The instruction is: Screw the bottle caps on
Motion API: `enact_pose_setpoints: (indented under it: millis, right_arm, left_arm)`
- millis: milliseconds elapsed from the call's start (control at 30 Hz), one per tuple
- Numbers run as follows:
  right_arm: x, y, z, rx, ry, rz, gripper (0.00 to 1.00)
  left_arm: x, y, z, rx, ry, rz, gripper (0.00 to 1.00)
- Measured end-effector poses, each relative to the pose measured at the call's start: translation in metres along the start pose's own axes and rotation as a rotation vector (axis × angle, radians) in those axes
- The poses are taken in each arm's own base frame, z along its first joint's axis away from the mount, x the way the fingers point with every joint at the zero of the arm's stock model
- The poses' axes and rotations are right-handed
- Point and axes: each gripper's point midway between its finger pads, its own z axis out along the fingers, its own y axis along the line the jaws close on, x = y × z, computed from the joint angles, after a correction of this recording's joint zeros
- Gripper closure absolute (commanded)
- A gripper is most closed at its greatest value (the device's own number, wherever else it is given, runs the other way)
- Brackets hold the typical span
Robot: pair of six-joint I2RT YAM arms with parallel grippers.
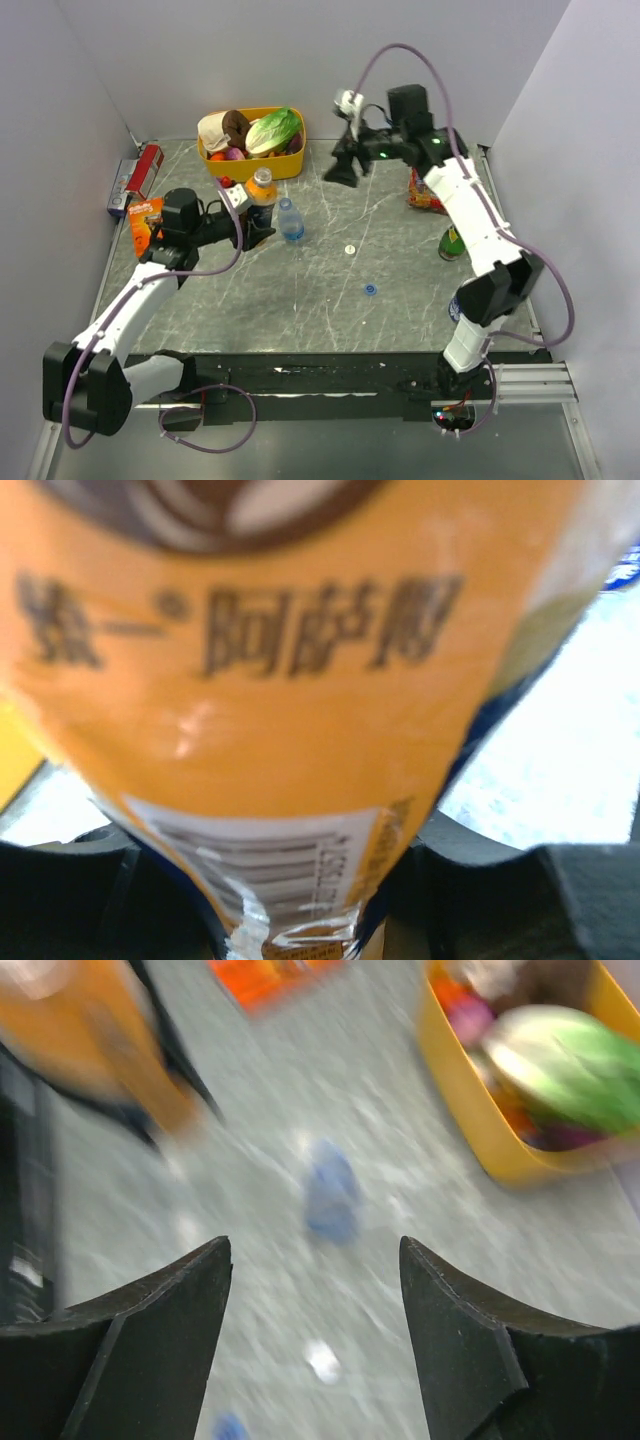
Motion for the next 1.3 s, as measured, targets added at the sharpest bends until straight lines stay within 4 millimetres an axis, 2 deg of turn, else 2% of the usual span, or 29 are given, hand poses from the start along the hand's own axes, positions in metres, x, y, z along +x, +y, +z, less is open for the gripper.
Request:
enact_pose_setpoints:
  millis: [67,167,267,367,467,567,633,933,1067,1300]
  right_arm:
    - [0.032,-0.008,-0.019,0.049,0.085,-0.085,0.33]
    - [0.082,0.004,-0.022,0.006,0.224,-0.177,0.36]
    - [0.134,0.006,-0.009,-0.083,0.358,-0.234,0.35]
    - [0.185,-0.005,0.009,-0.156,0.457,-0.264,0.31]
    - [0.233,-0.007,0.02,-0.221,0.538,-0.282,0.27]
    - [0.263,-0.006,0.025,-0.259,0.588,-0.315,0.26]
    - [0.274,-0.008,0.027,-0.268,0.602,-0.359,0.27]
    - [0.291,-0.02,0.042,-0.286,0.622,-0.488,0.32]
    - [0.308,-0.016,0.049,-0.329,0.646,-0.492,0.32]
    - [0.314,-0.01,0.05,-0.361,0.655,-0.503,0.36]
  left_arm:
    - [-0.004,0.001,-0.006,-0.034,-0.007,0.018,0.99]
    - [-0.003,-0.001,-0.015,-0.082,-0.011,0.021,0.99]
    - [0.003,-0.001,-0.022,-0.13,-0.007,-0.004,0.99]
    - [0.006,0.001,-0.027,-0.175,-0.002,-0.038,0.99]
    - [0.008,0.003,-0.03,-0.206,0.006,-0.068,0.99]
    - [0.008,0.004,-0.033,-0.229,0.008,-0.083,0.99]
    - [0.009,0.004,-0.035,-0.238,0.012,-0.086,0.99]
    - [0.017,0.006,-0.036,-0.26,0.041,-0.107,0.99]
    - [0.022,0.007,-0.035,-0.26,0.055,-0.125,0.99]
    - [0.03,0.007,-0.034,-0.263,0.076,-0.154,0.99]
